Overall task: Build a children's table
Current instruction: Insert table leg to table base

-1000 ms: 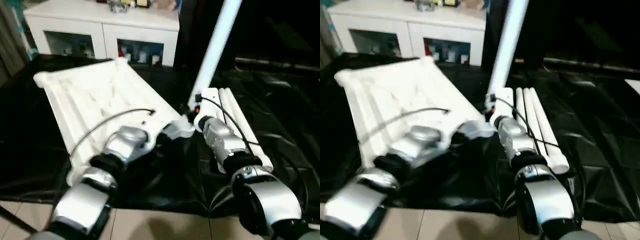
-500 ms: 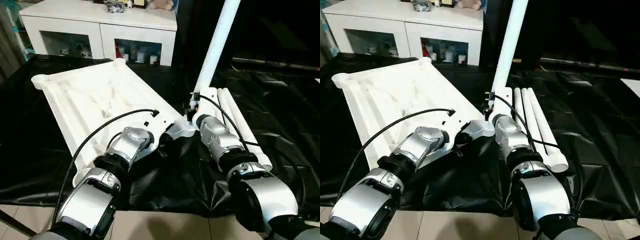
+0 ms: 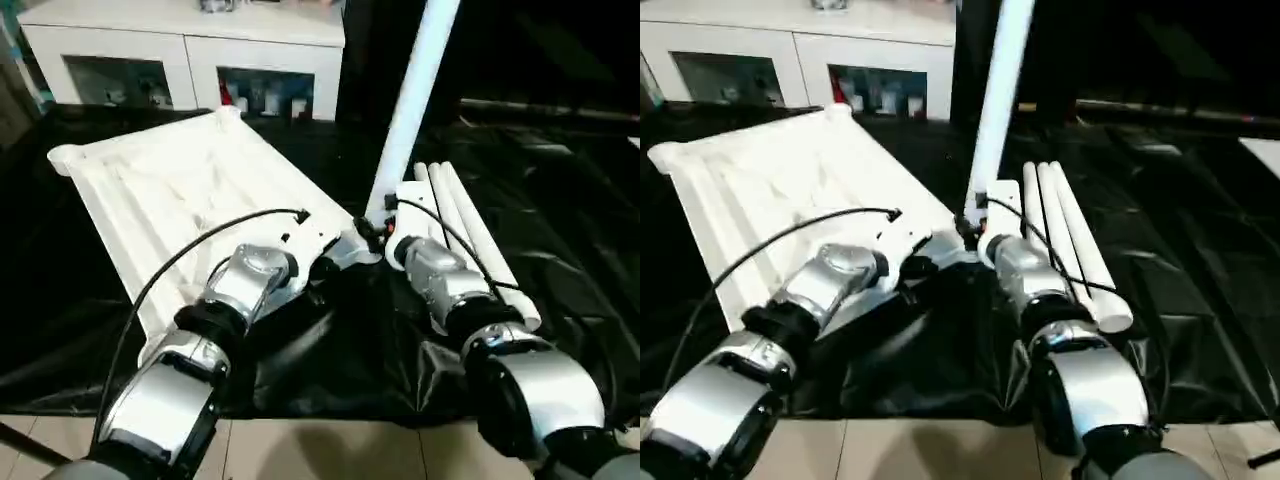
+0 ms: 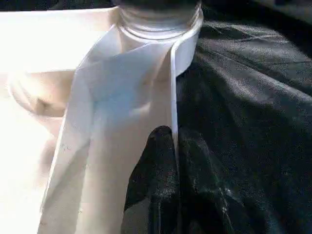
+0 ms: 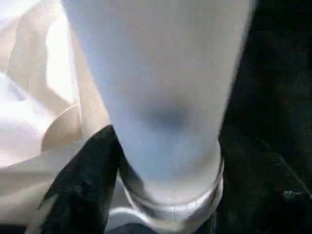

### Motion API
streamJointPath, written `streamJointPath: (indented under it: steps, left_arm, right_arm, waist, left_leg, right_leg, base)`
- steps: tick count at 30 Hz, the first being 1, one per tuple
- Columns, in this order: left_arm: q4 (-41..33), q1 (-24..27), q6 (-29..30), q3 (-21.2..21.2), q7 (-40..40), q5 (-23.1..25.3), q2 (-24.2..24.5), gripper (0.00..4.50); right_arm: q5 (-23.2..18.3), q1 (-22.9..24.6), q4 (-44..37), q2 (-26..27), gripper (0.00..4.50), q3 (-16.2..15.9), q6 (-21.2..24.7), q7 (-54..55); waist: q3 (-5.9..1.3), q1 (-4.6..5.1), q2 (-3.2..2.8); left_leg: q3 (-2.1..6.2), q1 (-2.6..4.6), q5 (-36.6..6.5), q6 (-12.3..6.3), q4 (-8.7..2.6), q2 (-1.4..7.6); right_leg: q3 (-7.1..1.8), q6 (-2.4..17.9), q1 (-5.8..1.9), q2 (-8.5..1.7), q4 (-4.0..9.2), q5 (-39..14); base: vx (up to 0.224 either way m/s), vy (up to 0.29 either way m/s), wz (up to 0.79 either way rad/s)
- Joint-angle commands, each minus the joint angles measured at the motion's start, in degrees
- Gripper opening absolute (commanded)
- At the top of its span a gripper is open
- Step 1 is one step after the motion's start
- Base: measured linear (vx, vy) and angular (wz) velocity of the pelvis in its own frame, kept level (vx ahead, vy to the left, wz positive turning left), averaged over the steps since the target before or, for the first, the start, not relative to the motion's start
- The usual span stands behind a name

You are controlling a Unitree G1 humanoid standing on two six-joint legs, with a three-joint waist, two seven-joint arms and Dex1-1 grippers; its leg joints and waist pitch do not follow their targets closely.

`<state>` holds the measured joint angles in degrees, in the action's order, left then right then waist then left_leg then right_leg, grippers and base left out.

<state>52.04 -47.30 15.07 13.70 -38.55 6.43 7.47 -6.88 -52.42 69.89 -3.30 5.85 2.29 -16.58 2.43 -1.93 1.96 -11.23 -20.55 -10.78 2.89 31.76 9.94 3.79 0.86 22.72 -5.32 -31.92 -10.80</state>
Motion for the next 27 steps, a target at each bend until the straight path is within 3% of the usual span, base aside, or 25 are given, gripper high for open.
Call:
streamJointPath:
  steps: [1,3,4,7,9,11,13,14,18,23,27]
  left_arm:
    - [-0.6,0.5,-1.6,0.2,-0.6,0.5,1.1,0.0]
    - [-1.2,0.9,-2.0,0.5,-1.8,0.5,1.6,0.0]
    - [-2.8,1.9,-3.9,1.2,-5.2,0.2,2.9,0.0]
    - [-3.7,2.6,-4.6,1.4,-7.6,0.0,4.3,0.0]
    - [-4.4,3.1,-5.6,1.4,-9.8,-0.3,5.7,0.0]
    - [-5.4,3.8,-8.3,1.6,-13.6,-0.9,7.6,0.0]
    - [-6.5,4.5,-10.0,1.9,-16.5,-1.4,9.1,0.0]
    - [-7.4,5.1,-10.3,2.1,-18.6,-1.8,10.1,0.0]
    - [-10.0,6.8,-12.4,2.7,-23.6,-2.4,12.7,0.0]
    - [-11.7,7.9,-13.1,2.8,-26.5,-2.5,14.7,0.0]
    - [-12.9,8.4,-13.1,2.7,-28.7,-3.2,15.3,0.0]
  right_arm:
    - [0.2,0.0,0.9,-0.5,3.52,-0.4,1.6,-3.6]
    - [0.2,-0.1,0.4,-0.9,3.66,-0.7,1.5,-5.4]
    - [0.3,0.4,-1.9,-2.3,3.88,-1.9,1.4,-11.4]
    - [0.8,1.3,-4.5,-4.0,4.0,-3.5,1.7,-16.9]
    - [1.4,2.7,-7.7,-6.1,4.1,-5.2,2.0,-21.9]
    - [1.9,4.8,-12.2,-8.7,4.38,-7.1,2.2,-27.3]
    - [2.1,6.4,-15.7,-10.6,4.4,-8.2,2.7,-30.8]
    - [2.2,7.6,-18.0,-11.9,4.4,-9.1,2.7,-33.1]
    - [1.9,10.5,-23.7,-14.5,4.4,-10.7,3.2,-38.2]
    - [1.0,13.1,-28.8,-15.5,4.4,-11.1,4.2,-40.3]
    - [1.4,15.3,-32.8,-16.4,4.4,-12.6,5.3,-42.4]
  waist:
    - [-2.7,-0.23,0.07]
    - [-2.92,-0.41,-0.01]
    - [-2.97,-0.45,0.01]
    - [-3.11,-0.52,-0.03]
    - [-3.38,-0.71,0.16]
    - [-3.59,-1.09,0.02]
    - [-3.73,-1.58,-0.41]
    - [-3.83,-1.57,-0.15]
    - [-3.56,-1.95,-0.35]
    - [-3.08,-2.04,-0.57]
    - [-3.05,-2.12,-0.48]
  left_leg:
    - [1.83,0.31,-18.4,-0.84,-4.3,3.65]
    - [1.39,0.57,-15.8,-1.66,-3.95,3.69]
    - [1.32,0.19,-14.3,-2.5,-3.84,3.68]
    - [0.97,-0.03,-11.2,-4.06,-3.35,3.69]
    - [0.81,-0.38,-6.7,-5.7,-2.82,3.54]
    - [0.56,-0.53,-1.7,-8.47,-2.12,3.46]
    - [0.32,-0.22,0.7,-9.47,-1.69,3.72]
    - [0.17,-0.22,1.3,-9.76,-1.52,3.64]
    - [0.09,0.04,-1.7,-9.25,-1.71,3.91]
    - [0.23,0.38,-8.9,-3.67,-2.39,4.1]
    - [0.29,0.39,-9.0,-2.64,-2.48,4.01]
  right_leg:
    - [-2.73,8.9,-1.56,-4.39,4.06,-21.4]
    - [-2.74,10.7,-1.37,-4.14,3.5,-16.8]
    - [-2.57,11.7,-1.72,-4.14,3.23,-15.3]
    - [-2.56,13.1,-1.84,-4.03,2.66,-11.9]
    - [-2.53,14.3,-2.2,-3.79,1.69,-5.0]
    - [-2.4,16.5,-2.61,-3.58,0.38,4.3]
    - [-2.27,17.7,-2.47,-3.34,-0.26,8.2]
    - [-2.23,18.1,-2.55,-3.16,-0.46,9.6]
    - [-2.27,17.7,-2.44,-3.19,-0.04,5.8]
    - [-2.45,15.5,-2.06,-3.21,1.03,-5.5]
    - [-2.54,14.7,-2.08,-3.08,1.01,-6.0]
  base:
    - [0.0,0.0,0.0]
    - [0.0,0.0,0.0]
    - [0.0,0.0,0.0]
    - [0.018,-0.011,0.0]
    - [0.057,-0.029,0.0]
    - [0.056,-0.018,-0.02]
    - [0.026,-0.004,-0.02]
    - [0.0,0.0,0.0]
    - [0.0,0.0,0.0]
    - [0.0,0.0,0.0]
    - [0.0,0.0,0.0]
